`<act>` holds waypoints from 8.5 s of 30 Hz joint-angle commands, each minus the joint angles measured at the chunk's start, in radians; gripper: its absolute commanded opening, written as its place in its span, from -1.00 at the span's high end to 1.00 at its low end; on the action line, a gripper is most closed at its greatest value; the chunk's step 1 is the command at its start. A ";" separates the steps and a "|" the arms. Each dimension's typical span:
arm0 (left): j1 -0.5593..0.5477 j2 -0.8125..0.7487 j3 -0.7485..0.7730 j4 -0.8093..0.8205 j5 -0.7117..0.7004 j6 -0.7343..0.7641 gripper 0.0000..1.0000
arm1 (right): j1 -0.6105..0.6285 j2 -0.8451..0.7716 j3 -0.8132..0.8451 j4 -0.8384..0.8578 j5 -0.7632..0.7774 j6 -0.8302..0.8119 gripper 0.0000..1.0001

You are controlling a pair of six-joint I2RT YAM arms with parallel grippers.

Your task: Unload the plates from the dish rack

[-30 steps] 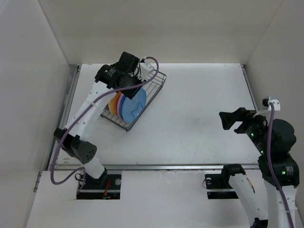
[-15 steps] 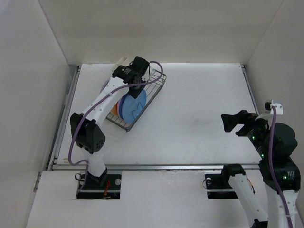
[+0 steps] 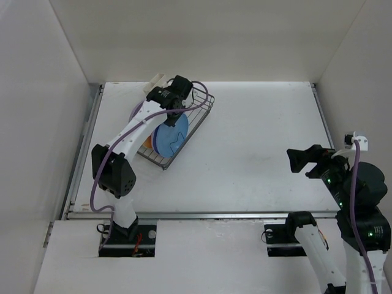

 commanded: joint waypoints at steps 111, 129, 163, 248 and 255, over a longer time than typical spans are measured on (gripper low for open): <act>0.159 -0.038 0.226 -0.156 0.171 -0.084 1.00 | 0.014 0.326 -0.409 0.243 0.149 0.370 -0.80; 0.044 -0.204 0.349 -0.194 0.282 -0.084 1.00 | 0.014 0.283 -0.133 0.114 0.109 0.339 -0.80; -0.228 -0.187 -0.385 -0.219 0.564 0.049 -0.95 | 0.368 0.306 -0.556 0.283 -0.187 0.499 -0.80; -0.176 0.259 -0.470 -0.138 0.872 0.163 -0.91 | 1.132 0.694 -0.821 1.074 0.205 1.180 -0.73; -0.176 0.268 -0.470 -0.118 0.854 0.163 -0.91 | 1.132 0.684 -0.774 1.090 0.224 1.082 -0.44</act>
